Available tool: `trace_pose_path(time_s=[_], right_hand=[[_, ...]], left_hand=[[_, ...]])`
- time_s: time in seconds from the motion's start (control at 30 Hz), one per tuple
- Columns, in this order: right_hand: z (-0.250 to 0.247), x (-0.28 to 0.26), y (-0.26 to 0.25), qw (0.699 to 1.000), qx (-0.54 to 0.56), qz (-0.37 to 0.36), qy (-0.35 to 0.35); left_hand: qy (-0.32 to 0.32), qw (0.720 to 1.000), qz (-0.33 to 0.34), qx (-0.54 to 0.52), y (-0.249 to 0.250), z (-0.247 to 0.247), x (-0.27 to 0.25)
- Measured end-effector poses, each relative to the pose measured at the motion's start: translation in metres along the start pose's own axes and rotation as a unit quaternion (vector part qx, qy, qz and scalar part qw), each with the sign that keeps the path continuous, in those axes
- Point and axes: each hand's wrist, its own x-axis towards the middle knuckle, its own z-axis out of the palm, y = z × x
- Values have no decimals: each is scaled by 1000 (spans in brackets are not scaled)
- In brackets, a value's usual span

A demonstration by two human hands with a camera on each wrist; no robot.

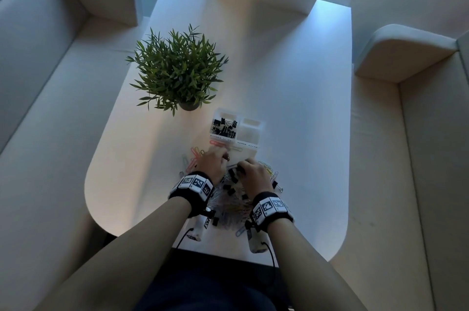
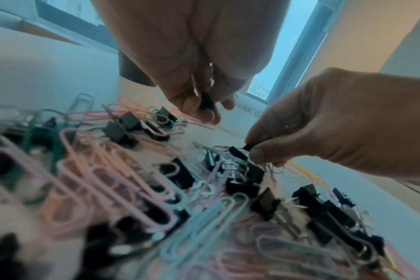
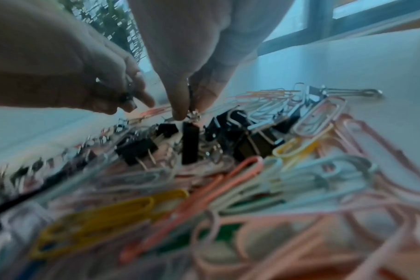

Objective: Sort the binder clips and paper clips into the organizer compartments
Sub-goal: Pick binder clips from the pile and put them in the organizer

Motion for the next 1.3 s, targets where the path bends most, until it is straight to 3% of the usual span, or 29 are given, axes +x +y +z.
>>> trace_pose_path(time_s=[0.1, 0.2, 0.33, 0.57, 0.73, 0.9, 1.07, 1.2, 1.3], right_hand=[[-7, -3, 7, 996, 47, 49, 55], [-21, -2, 10, 985, 93, 85, 116], [-45, 19, -2, 981, 113, 62, 147], [-60, 73, -31, 984, 112, 21, 139], [-52, 100, -46, 992, 75, 8, 103], [-41, 107, -51, 997, 61, 16, 42], [-60, 84, -35, 981, 102, 17, 166], [-71, 35, -3, 950, 137, 102, 261], [-69, -3, 20, 943, 141, 151, 261]], left_hand=[[-44, 998, -45, -28, 8, 3, 0], [-99, 995, -6, 10, 6, 7, -1], [-131, 984, 79, 88, -10, 11, -2], [-171, 969, 105, 146, -10, 3, 1], [-150, 981, 79, 98, -11, 3, 4], [-89, 996, -11, -3, -10, -13, -2], [-37, 993, -53, -101, -3, -39, 17], [-8, 999, -36, -11, 10, -58, 58], [-64, 993, -4, 99, 15, -60, 84]])
